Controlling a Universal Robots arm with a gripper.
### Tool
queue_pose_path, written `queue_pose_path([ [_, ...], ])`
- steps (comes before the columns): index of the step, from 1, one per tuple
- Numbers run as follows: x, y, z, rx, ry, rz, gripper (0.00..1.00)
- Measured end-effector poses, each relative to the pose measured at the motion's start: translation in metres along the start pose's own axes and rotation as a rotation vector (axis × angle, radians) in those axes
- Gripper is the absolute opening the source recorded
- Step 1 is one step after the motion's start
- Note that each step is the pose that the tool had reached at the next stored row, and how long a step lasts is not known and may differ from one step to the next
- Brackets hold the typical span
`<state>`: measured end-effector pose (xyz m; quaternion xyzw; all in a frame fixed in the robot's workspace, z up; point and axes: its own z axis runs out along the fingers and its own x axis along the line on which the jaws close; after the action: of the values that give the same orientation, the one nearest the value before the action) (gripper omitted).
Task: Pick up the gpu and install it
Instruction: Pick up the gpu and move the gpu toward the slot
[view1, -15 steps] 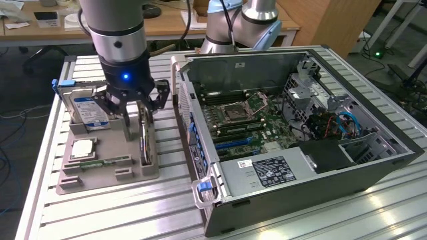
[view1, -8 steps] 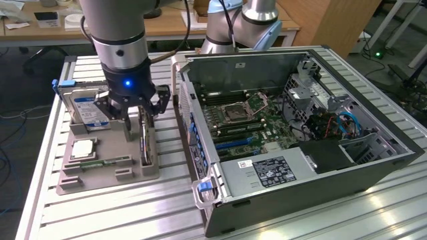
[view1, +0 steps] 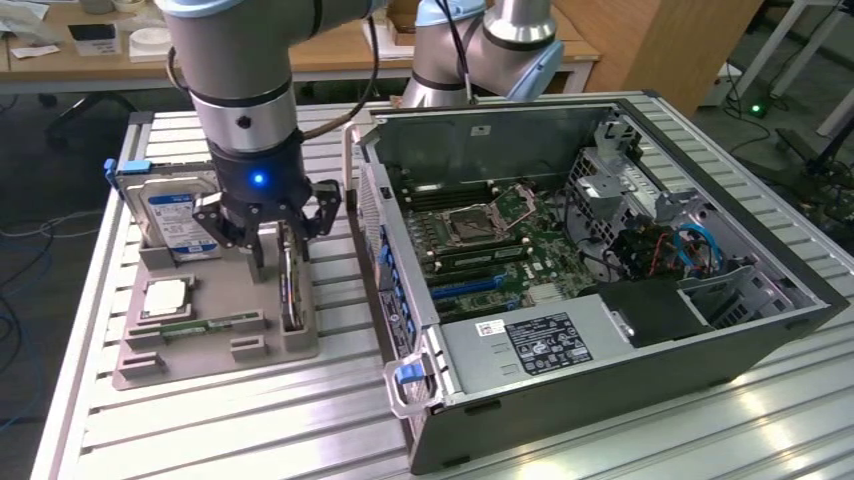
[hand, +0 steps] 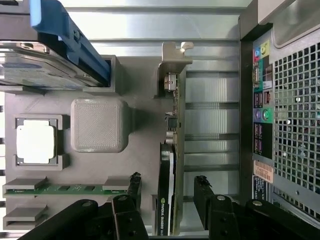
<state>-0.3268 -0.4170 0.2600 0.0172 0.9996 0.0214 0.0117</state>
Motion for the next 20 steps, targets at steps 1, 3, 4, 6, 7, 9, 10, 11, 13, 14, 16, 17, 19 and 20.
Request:
queue_pose_path([
  [1, 0.000, 0.0000, 0.0018, -0.0001, -0.0001, 0.000, 0.55],
  [3, 0.000, -0.0001, 0.0055, 0.0000, 0.0000, 0.000, 0.55],
  [4, -0.001, 0.0002, 0.0073, 0.0000, 0.0000, 0.000, 0.55],
  [6, -0.001, 0.0012, 0.0109, 0.0000, 0.0001, 0.000, 0.55],
  [7, -0.001, 0.0023, 0.0128, 0.0001, 0.0001, 0.000, 0.55],
  [9, -0.001, 0.0030, 0.0166, 0.0000, 0.0000, 0.000, 0.55],
  [10, -0.001, 0.0029, 0.0184, 0.0000, 0.0000, 0.000, 0.55],
  [11, -0.001, 0.0029, 0.0202, 0.0000, 0.0001, 0.000, 0.55],
  [13, -0.001, 0.0027, 0.0238, 0.0000, 0.0000, 0.000, 0.55],
  [14, -0.001, 0.0026, 0.0256, 0.0000, 0.0000, 0.000, 0.55],
  [16, -0.001, 0.0025, 0.0292, 0.0000, 0.0000, 0.000, 0.55],
  [17, 0.000, 0.0024, 0.0310, 0.0001, 0.0001, 0.000, 0.55],
  [19, 0.000, 0.0023, 0.0347, 0.0001, 0.0000, 0.000, 0.55],
  [20, 0.000, 0.0022, 0.0365, 0.0000, 0.0000, 0.000, 0.55],
])
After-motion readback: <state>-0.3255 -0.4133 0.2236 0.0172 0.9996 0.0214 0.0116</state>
